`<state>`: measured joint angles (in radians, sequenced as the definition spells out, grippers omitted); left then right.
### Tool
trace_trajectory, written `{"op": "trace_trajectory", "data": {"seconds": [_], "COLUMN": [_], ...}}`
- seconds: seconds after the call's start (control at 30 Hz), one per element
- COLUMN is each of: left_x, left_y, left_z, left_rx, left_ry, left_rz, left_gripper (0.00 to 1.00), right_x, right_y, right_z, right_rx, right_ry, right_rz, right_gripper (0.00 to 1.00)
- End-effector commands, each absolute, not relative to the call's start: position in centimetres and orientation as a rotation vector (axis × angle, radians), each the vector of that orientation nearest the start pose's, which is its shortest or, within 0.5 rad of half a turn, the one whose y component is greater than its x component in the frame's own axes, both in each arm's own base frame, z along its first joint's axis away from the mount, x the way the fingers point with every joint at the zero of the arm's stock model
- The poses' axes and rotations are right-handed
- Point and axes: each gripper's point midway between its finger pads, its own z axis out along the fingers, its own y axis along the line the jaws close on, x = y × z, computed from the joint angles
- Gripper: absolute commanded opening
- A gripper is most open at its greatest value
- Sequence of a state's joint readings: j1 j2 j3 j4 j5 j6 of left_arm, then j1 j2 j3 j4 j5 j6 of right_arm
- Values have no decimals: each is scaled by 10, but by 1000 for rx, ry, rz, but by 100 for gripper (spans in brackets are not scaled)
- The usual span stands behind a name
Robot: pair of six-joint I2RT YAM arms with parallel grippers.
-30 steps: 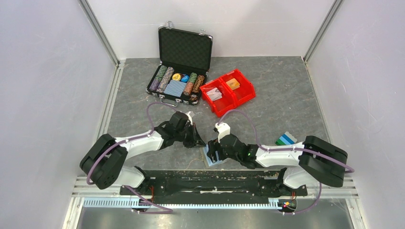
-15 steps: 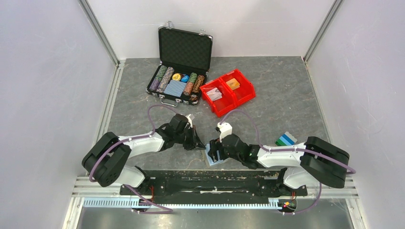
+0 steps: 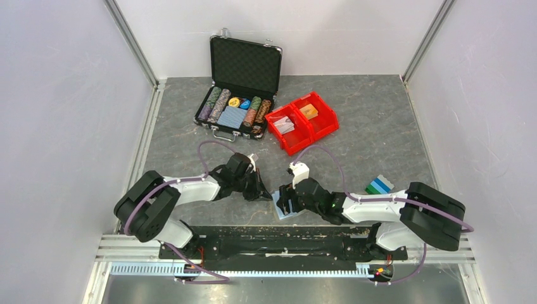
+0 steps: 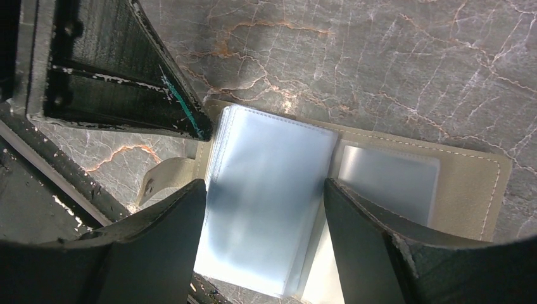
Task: Take the credit cards out of the card holder
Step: Open the card holder at the center of the board.
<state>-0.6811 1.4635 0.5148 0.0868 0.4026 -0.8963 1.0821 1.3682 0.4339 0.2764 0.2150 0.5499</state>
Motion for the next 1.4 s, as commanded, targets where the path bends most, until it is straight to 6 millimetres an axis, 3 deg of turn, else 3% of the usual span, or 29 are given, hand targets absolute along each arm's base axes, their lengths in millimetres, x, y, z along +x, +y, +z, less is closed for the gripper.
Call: {"op": "trace_trajectory", "data": {"seconds": [0.0,0.73,1.37], "left_x": [186,193,195], "left_y": [-283,-288,-299], "left_z": [34,62,55], "left_rx": [-33,-53,-47], "left_ry": [2656,2594,2608], "left_rz": [-1155,-1199,-1255], "left_gripper": [3,4,4], "right_x": [176,173,172], "right_y": [291,290,289], "right_z": [38,38,40], "right_rx": [-456,-382,-370], "right_ry": [2213,2203,2195], "right_rz": [673,819,854], "right_gripper": [71,65,64]}}
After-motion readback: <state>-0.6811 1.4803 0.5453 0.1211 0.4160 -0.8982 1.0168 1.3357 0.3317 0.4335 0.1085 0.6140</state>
